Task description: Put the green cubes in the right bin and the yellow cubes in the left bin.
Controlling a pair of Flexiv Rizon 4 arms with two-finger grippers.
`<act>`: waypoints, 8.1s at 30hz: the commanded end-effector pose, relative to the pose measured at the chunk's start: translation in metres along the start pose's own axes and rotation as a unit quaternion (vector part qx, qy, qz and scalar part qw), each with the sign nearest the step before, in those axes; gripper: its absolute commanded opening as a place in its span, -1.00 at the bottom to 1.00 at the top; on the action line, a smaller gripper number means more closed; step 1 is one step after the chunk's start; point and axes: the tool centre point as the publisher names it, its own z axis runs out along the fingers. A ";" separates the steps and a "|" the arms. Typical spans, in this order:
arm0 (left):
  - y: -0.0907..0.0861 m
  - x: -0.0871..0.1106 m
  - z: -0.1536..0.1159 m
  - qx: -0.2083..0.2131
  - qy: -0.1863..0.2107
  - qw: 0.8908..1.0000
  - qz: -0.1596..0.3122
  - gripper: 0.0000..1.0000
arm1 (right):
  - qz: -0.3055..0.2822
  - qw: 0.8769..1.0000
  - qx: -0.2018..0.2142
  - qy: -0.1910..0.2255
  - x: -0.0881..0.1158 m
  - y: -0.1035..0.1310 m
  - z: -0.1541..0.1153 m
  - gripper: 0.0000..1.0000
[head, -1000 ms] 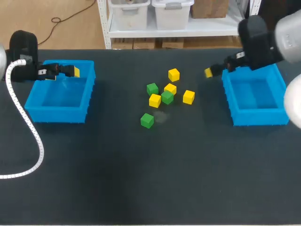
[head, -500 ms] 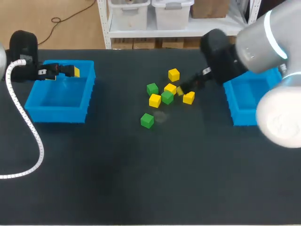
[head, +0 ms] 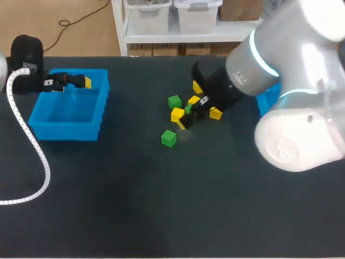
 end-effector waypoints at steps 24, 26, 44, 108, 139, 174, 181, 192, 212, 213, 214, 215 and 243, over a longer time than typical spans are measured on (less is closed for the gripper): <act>0.000 0.000 0.000 0.000 0.000 1.000 0.000 1.00 | -0.023 0.997 0.006 0.068 0.002 0.017 0.075 1.00; 0.000 0.000 0.000 0.000 0.000 1.000 0.000 1.00 | -0.024 0.997 0.008 0.074 0.002 0.015 0.081 1.00; 0.000 0.000 0.000 0.000 0.000 1.000 0.000 1.00 | -0.040 0.993 0.019 0.107 -0.005 0.003 0.108 1.00; 0.000 0.000 0.000 0.000 0.000 1.000 0.000 1.00 | 0.098 0.971 0.215 -0.048 0.019 -0.190 -0.123 -1.00; 0.000 0.000 0.000 0.000 0.000 1.000 0.000 1.00 | 0.188 0.949 0.254 0.004 0.068 -0.240 -0.129 1.00; 0.000 0.000 0.000 0.000 0.000 1.000 0.000 1.00 | -0.034 0.997 -0.033 0.066 -0.010 -0.059 -0.015 1.00; 0.000 0.000 0.000 0.000 0.000 1.000 0.000 1.00 | -0.033 0.996 -0.042 0.075 -0.006 -0.052 0.001 1.00; 0.000 0.000 0.000 0.000 0.000 1.000 0.000 1.00 | -0.024 0.995 -0.035 0.093 0.005 -0.053 0.022 1.00; 0.000 0.000 0.000 0.000 0.000 1.000 0.000 1.00 | -0.026 0.992 -0.020 0.123 0.007 -0.064 0.066 1.00; 0.000 0.000 0.000 0.000 0.000 1.000 0.000 1.00 | -0.027 0.992 -0.019 0.125 0.007 -0.065 0.068 1.00; 0.000 0.000 0.000 0.000 0.000 1.000 0.000 1.00 | -0.027 0.991 -0.017 0.127 0.006 -0.066 0.069 1.00; 0.000 0.000 0.000 0.000 0.000 1.000 0.000 1.00 | -0.027 0.991 -0.016 0.128 0.005 -0.067 0.071 1.00; 0.000 0.000 0.000 0.000 0.000 1.000 0.000 1.00 | -0.052 0.990 0.018 0.127 0.008 -0.076 0.071 1.00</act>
